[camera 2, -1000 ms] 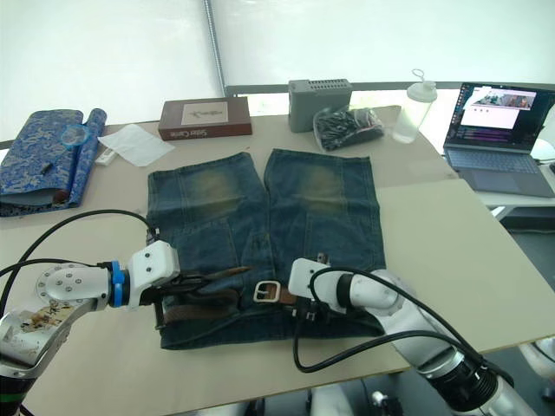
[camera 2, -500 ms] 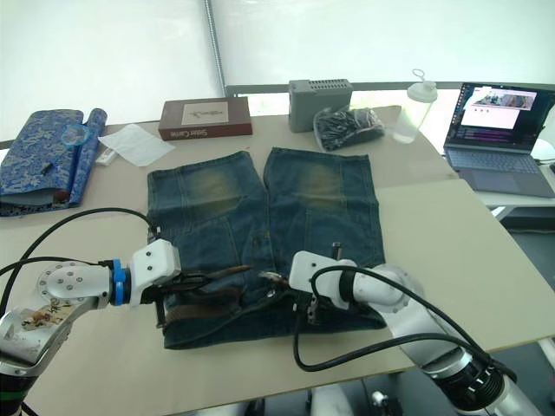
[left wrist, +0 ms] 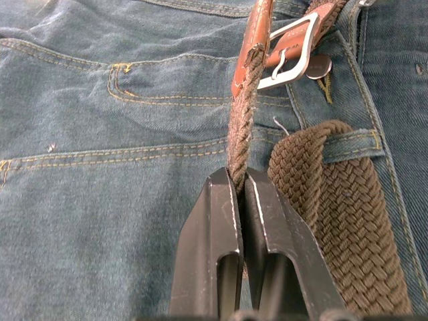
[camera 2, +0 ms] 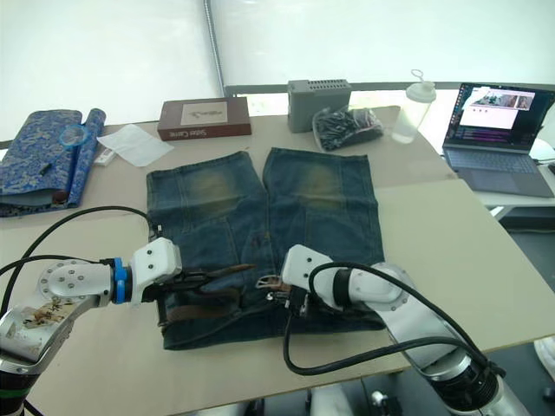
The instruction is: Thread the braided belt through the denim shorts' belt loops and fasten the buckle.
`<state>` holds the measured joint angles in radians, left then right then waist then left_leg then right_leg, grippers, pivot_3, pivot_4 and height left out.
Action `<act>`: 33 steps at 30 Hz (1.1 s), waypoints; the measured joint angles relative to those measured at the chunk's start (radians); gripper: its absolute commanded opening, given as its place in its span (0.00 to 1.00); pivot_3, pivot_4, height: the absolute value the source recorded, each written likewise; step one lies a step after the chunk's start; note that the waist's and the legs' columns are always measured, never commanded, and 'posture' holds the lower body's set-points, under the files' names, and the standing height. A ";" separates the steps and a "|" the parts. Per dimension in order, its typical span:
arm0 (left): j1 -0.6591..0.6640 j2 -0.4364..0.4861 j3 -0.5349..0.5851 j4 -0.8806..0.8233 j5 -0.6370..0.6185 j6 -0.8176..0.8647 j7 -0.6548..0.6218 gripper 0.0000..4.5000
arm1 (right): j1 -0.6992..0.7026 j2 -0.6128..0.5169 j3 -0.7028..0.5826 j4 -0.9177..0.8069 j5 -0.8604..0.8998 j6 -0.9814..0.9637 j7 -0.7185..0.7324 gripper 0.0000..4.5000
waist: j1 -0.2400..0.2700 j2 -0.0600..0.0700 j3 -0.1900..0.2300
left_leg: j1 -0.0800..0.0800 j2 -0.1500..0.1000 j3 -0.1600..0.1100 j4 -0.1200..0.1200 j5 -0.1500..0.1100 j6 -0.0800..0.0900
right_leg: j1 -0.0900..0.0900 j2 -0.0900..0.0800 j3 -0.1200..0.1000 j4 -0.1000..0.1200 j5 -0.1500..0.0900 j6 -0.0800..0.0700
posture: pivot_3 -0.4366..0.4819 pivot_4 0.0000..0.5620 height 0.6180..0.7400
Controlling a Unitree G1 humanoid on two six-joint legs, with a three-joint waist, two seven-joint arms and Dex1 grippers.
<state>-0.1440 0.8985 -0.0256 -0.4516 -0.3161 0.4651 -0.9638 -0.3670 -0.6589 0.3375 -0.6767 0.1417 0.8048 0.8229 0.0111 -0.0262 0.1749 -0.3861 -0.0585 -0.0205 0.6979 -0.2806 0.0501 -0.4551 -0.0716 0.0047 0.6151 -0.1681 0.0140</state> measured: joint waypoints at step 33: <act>0.004 0.000 -0.003 -0.002 0.000 0.020 0.000 0.00 | 0.034 0.074 0.113 0.057 -0.127 0.100 -0.135 0.50 | -0.002 -0.001 -0.001 | 0.001 0.000 0.000 0.000 0.000 0.000 | 0.000 0.001 0.000 0.001 0.000 0.000 | 0.48 0.27 1.00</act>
<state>-0.1400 0.8984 -0.0283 -0.4541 -0.3160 0.4851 -0.9640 -0.3326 -0.5849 0.4507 -0.6201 0.0144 0.9044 0.6882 0.0086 -0.0274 0.1737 -0.3852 -0.0581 -0.0204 0.6977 -0.2803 0.0497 -0.4550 -0.0706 0.0051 0.6157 -0.1680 0.0137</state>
